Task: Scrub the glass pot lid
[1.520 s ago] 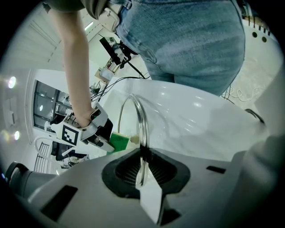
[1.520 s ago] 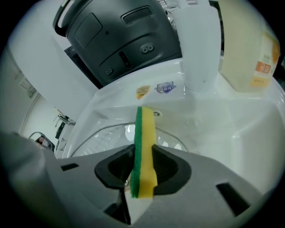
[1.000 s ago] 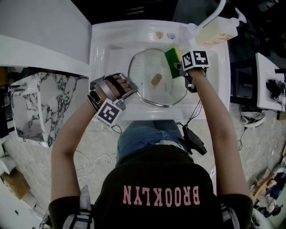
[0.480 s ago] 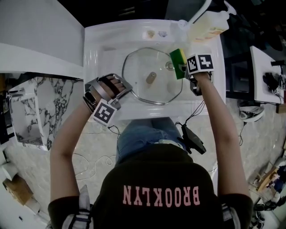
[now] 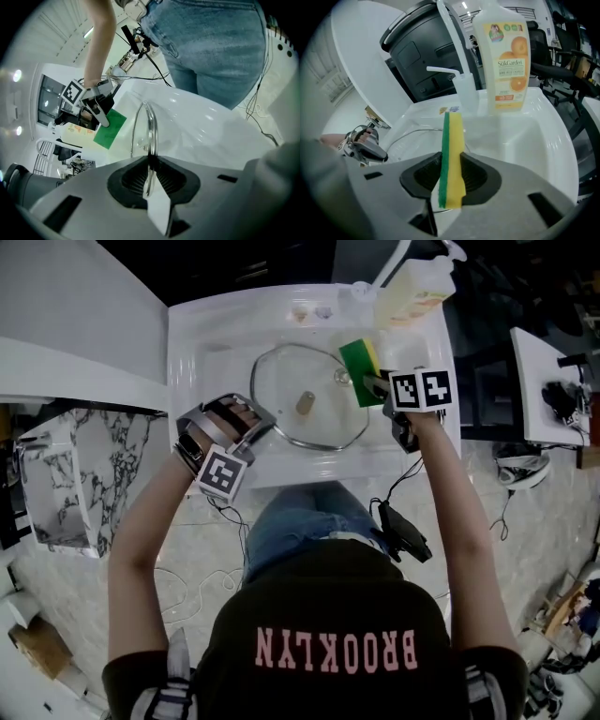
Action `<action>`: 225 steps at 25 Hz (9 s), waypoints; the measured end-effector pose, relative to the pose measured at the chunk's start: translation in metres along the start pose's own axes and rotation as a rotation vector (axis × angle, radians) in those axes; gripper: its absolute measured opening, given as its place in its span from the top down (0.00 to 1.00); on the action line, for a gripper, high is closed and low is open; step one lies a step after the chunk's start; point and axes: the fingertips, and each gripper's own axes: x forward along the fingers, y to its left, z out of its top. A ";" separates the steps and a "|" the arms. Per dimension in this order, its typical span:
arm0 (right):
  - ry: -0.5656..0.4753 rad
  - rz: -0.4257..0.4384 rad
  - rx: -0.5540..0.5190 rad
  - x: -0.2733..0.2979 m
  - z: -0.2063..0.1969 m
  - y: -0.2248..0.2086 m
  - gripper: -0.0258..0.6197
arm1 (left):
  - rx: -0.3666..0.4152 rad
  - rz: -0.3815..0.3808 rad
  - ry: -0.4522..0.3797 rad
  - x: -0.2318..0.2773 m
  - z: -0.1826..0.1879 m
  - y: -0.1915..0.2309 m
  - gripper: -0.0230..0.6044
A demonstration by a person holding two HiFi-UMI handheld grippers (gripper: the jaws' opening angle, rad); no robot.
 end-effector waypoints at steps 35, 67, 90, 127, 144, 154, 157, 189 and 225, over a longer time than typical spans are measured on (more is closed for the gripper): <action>-0.328 -0.127 0.050 -0.142 -0.013 -0.060 0.79 | -0.885 -0.272 -0.146 -0.010 0.077 0.150 0.89; -0.248 -0.007 0.001 -0.102 -0.034 -0.010 0.79 | -2.486 -0.009 -0.855 -0.036 -0.015 0.170 0.89; -0.048 0.046 0.055 -0.004 -0.054 0.032 0.80 | -2.255 -0.219 -0.807 0.010 -0.090 0.134 0.89; -0.112 -0.051 -1.035 0.019 -0.006 0.142 0.80 | -2.118 -0.598 -0.584 0.066 -0.080 0.095 0.87; -0.037 -0.093 -1.275 0.056 -0.024 0.144 0.81 | -2.140 -0.593 -0.576 0.069 -0.085 0.095 0.87; 0.051 -0.031 -1.402 0.063 -0.079 0.142 0.81 | -2.154 -0.589 -0.546 0.068 -0.083 0.097 0.86; 0.107 0.038 -1.420 0.061 -0.096 0.139 0.82 | -2.143 -0.585 -0.540 0.065 -0.080 0.101 0.86; -0.354 0.057 -0.615 0.010 -0.006 0.102 0.80 | -2.427 -0.410 -0.518 0.048 -0.080 0.142 0.86; 0.170 0.343 -1.224 0.016 -0.105 0.044 0.81 | -2.437 -0.435 -0.518 0.055 -0.093 0.128 0.85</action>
